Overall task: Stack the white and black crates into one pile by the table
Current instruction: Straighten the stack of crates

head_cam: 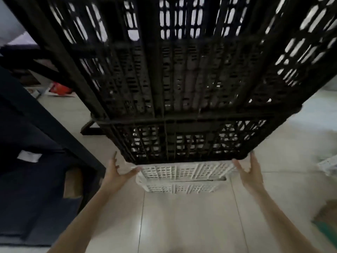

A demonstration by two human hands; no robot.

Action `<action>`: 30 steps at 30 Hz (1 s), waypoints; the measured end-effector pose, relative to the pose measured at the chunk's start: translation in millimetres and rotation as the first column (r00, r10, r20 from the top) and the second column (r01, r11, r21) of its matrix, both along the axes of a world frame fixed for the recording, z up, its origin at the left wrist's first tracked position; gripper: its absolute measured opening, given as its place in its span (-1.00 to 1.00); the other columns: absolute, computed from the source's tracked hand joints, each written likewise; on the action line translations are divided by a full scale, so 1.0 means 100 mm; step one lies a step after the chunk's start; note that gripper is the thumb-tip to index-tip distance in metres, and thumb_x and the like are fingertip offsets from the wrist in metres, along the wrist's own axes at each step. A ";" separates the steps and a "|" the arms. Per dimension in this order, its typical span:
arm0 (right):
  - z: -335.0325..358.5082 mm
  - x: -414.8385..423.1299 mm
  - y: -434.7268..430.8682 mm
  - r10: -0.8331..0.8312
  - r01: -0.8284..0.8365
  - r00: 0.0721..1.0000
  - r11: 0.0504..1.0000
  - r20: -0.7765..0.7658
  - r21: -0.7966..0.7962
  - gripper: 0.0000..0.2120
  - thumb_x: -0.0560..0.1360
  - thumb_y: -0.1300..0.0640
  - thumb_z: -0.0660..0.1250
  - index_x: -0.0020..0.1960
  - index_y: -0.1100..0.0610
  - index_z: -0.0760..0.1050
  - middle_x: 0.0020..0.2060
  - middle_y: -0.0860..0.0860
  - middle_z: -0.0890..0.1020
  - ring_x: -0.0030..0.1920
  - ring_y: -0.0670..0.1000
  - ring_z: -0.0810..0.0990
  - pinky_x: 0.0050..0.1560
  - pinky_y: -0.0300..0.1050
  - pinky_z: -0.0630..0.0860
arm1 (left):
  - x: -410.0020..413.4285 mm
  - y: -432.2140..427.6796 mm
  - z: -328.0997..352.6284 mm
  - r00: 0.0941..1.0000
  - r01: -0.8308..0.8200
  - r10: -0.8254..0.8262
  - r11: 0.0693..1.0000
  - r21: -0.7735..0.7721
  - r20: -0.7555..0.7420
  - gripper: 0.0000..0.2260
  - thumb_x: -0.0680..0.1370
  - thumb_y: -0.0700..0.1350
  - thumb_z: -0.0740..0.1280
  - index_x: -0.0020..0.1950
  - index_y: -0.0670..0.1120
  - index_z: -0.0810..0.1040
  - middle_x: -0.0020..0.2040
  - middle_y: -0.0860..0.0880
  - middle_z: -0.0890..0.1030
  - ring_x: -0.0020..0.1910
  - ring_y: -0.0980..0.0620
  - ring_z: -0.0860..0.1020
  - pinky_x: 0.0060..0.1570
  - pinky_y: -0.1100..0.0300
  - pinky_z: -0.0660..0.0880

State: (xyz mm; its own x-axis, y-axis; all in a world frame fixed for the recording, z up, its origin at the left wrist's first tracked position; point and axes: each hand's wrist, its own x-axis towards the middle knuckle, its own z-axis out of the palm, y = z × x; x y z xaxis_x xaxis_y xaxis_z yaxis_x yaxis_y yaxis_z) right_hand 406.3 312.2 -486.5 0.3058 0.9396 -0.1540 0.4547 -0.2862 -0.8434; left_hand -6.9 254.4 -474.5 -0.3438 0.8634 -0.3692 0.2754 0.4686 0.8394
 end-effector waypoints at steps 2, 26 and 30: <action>-0.32 -0.03 0.11 0.014 -0.002 0.997 0.988 -0.075 0.152 -0.37 0.49 0.12 0.40 0.47 0.13 0.21 0.30 -0.14 0.46 0.35 0.00 0.39 0.25 -0.46 0.26 | 0.02 0.12 -0.34 0.998 -0.021 0.028 0.994 0.111 -0.057 0.00 0.22 0.15 0.57 0.51 0.14 0.07 0.42 0.01 0.32 0.31 0.05 0.35 0.28 0.05 0.39; -1.40 0.12 0.30 -0.054 0.153 0.977 0.849 -0.205 0.506 -0.20 0.29 -0.36 0.40 0.42 -0.22 0.15 0.08 -0.21 0.48 0.04 -0.31 0.53 0.05 -0.24 0.40 | 0.13 0.34 -1.59 0.989 -0.113 0.027 0.778 0.618 0.147 -0.32 0.43 0.23 0.39 0.46 0.22 0.14 0.30 0.15 0.50 0.28 0.14 0.52 0.22 0.03 0.45; -1.96 0.40 0.18 0.037 0.027 0.986 0.927 -0.161 0.375 -0.29 0.21 -0.21 0.49 0.29 -0.15 0.32 0.08 -0.20 0.51 0.16 -0.05 0.56 0.19 0.00 0.48 | 0.09 0.18 -2.32 0.998 0.060 -0.069 0.926 0.372 0.010 0.05 0.11 0.33 0.54 0.46 0.01 0.14 0.36 -0.01 0.42 0.35 -0.05 0.43 0.21 -0.01 0.50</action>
State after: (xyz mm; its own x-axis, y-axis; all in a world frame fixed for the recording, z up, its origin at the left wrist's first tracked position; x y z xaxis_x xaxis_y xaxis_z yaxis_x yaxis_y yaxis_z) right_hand 445.9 330.3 -682.0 0.3015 0.9395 0.1626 0.3031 0.0672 -0.9506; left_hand 2.4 272.5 -706.6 -0.2782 0.9602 -0.0252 0.2740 0.1045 0.9560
